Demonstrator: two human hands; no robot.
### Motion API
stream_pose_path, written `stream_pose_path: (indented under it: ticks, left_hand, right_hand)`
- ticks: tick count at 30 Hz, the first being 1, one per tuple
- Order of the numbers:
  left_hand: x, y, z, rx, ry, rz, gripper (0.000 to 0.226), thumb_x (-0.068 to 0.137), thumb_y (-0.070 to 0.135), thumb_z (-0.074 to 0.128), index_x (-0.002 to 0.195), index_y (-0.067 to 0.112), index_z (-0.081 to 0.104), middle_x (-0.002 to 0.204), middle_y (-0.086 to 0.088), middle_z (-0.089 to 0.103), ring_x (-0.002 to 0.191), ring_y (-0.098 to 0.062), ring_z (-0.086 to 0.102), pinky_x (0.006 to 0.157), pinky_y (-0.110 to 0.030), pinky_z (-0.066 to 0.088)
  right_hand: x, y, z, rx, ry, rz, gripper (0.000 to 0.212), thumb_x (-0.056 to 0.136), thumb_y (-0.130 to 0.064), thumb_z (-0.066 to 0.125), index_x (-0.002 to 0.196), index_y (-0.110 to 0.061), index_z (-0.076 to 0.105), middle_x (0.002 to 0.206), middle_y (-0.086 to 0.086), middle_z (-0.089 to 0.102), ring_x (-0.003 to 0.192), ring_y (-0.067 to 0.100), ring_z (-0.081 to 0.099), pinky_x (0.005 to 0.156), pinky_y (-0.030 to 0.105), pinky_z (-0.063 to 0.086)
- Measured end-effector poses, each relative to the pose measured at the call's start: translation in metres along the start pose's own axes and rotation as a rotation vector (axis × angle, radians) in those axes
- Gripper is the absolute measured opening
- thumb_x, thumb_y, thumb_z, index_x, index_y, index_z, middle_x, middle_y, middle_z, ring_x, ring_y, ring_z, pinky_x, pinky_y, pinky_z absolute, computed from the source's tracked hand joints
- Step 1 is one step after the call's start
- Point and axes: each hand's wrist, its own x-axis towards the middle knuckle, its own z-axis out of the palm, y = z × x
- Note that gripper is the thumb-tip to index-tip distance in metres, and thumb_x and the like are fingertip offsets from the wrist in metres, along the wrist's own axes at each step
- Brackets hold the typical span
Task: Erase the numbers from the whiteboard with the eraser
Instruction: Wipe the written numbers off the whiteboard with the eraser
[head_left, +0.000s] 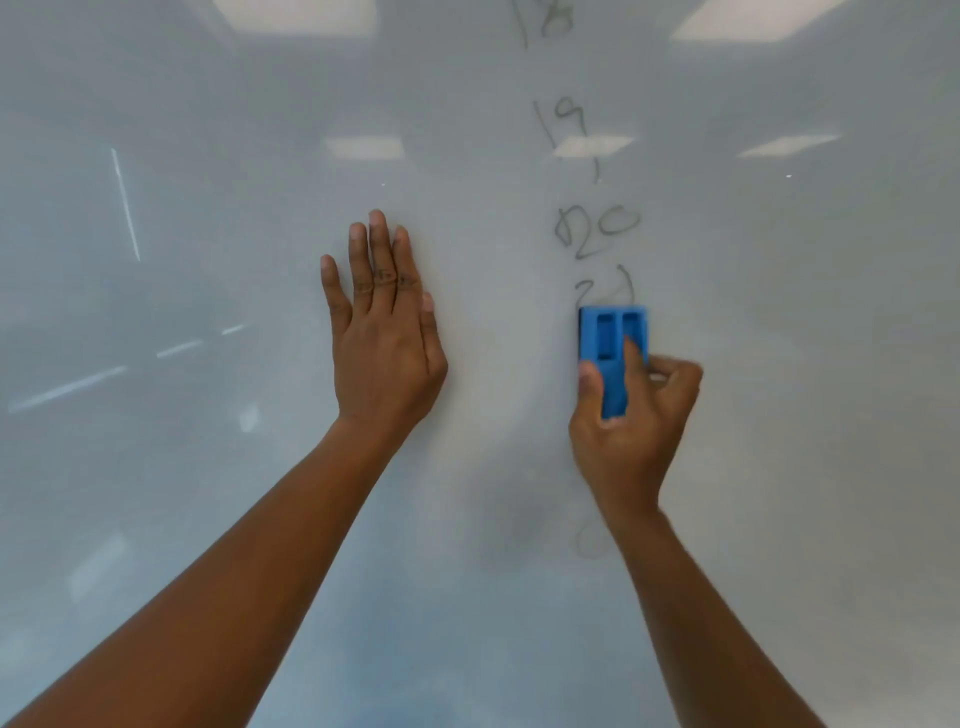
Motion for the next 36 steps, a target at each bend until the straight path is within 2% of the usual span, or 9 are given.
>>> stream_pose_path:
  ticks: [4,10,14,18,21,26,29,33,36]
  left_hand:
    - [0.030,0.010,0.001,-0.017,0.009,-0.030,0.056,0.107,0.019,0.026,0.158,0.000,0.012,0.167,-0.020,0.009,0.156,-0.033,0.004,0.127,-0.049,-0.001]
    - [0.053,0.026,0.003,-0.015,0.015,0.004,0.057,0.107,0.021,0.024,0.159,0.001,0.009,0.167,-0.019,0.007,0.156,-0.032,0.004,0.126,-0.047,-0.001]
    - [0.069,0.016,0.000,0.007,0.004,0.038,0.057,0.107,0.021,0.023,0.159,0.002,0.008,0.168,-0.018,0.005,0.156,-0.031,0.002,0.126,-0.045,-0.005]
    - [0.100,0.015,-0.002,0.015,0.009,0.052,0.057,0.106,0.021,0.020,0.159,0.002,0.008,0.168,-0.017,0.005,0.156,-0.030,0.001,0.127,-0.045,-0.003]
    - [0.112,0.023,0.000,0.024,0.029,0.025,0.058,0.106,0.023,0.019,0.159,0.002,0.009,0.168,-0.016,0.006,0.156,-0.029,0.002,0.127,-0.046,-0.001]
    - [0.110,0.021,0.003,0.024,0.049,0.026,0.058,0.106,0.024,0.020,0.160,0.003,0.010,0.168,-0.015,0.007,0.156,-0.027,0.004,0.128,-0.044,0.001]
    - [0.108,0.017,0.002,0.022,0.047,0.047,0.058,0.107,0.025,0.019,0.160,0.004,0.011,0.168,-0.014,0.009,0.156,-0.026,0.005,0.128,-0.042,0.001]
    - [0.108,0.021,0.003,0.019,0.060,0.035,0.057,0.107,0.023,0.020,0.159,0.003,0.013,0.168,-0.014,0.010,0.156,-0.026,0.006,0.128,-0.043,0.002]
    - [0.108,0.022,0.005,0.023,0.064,0.029,0.057,0.107,0.024,0.019,0.159,0.003,0.013,0.168,-0.014,0.010,0.156,-0.026,0.006,0.128,-0.043,0.002]
  right_hand:
    - [0.054,-0.021,0.018,0.026,0.051,0.029,0.040,0.087,-0.019,0.071,0.118,0.004,0.063,0.103,0.027,0.049,0.091,0.039,0.051,0.077,0.050,0.051]
    - [0.023,-0.039,0.020,-0.053,-0.182,-0.231,0.043,0.089,-0.029,0.068,0.122,-0.003,0.062,0.104,0.020,0.050,0.094,0.030,0.049,0.076,0.043,0.052]
    - [0.040,-0.014,0.003,-0.058,-0.049,-0.092,0.042,0.086,-0.020,0.072,0.121,0.002,0.063,0.102,0.027,0.050,0.092,0.039,0.052,0.077,0.047,0.051]
    - [0.095,-0.024,0.012,-0.005,0.023,0.025,0.041,0.089,-0.024,0.068,0.119,0.002,0.062,0.107,0.027,0.048,0.096,0.039,0.050,0.080,0.047,0.051]
    - [0.116,-0.050,0.034,0.020,0.034,-0.073,0.038,0.086,-0.023,0.069,0.113,0.003,0.066,0.101,0.028,0.051,0.093,0.042,0.051,0.079,0.048,0.049]
    - [0.069,-0.061,0.038,0.002,-0.144,-0.272,0.040,0.086,-0.030,0.070,0.115,-0.004,0.066,0.098,0.020,0.049,0.087,0.032,0.051,0.069,0.045,0.051]
    - [0.071,-0.039,0.024,-0.003,-0.054,-0.195,0.039,0.086,-0.026,0.071,0.115,-0.001,0.066,0.097,0.024,0.050,0.087,0.037,0.053,0.072,0.043,0.051]
    - [0.124,-0.047,0.031,0.045,0.070,0.003,0.042,0.087,-0.028,0.069,0.115,0.003,0.065,0.102,0.024,0.049,0.093,0.036,0.052,0.076,0.040,0.049]
    - [0.154,-0.073,0.050,0.049,0.085,-0.047,0.040,0.086,-0.028,0.069,0.111,0.004,0.067,0.101,0.027,0.051,0.093,0.040,0.052,0.078,0.044,0.048]
